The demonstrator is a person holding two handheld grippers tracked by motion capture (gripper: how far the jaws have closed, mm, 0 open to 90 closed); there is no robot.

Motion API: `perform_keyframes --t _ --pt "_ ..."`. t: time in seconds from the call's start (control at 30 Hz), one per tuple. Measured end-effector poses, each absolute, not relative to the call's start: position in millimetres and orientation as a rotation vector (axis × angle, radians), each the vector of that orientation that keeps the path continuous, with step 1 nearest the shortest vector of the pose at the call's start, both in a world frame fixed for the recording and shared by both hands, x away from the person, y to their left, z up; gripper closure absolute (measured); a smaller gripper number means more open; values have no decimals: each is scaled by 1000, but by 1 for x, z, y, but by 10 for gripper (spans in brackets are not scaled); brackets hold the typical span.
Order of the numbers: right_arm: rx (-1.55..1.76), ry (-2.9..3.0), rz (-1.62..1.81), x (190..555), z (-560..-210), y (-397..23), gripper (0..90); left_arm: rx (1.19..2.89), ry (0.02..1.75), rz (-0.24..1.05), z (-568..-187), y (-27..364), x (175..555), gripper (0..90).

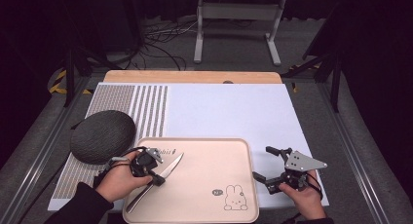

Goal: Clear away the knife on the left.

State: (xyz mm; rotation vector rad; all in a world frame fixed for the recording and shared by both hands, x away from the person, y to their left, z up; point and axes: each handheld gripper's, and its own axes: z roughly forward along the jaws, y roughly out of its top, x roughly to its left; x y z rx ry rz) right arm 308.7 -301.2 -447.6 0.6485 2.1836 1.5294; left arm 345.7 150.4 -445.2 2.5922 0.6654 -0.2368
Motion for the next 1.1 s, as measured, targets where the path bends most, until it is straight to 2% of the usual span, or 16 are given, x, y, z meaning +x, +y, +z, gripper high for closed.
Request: perform_keyframes --t 0.6,1.1 --pt "645 2186 1525 309 -448 -301 25 2596 741 -168 -444 168 350 900" --pt "646 2188 1524 309 -448 -301 25 2560 806 -180 -445 183 350 900"
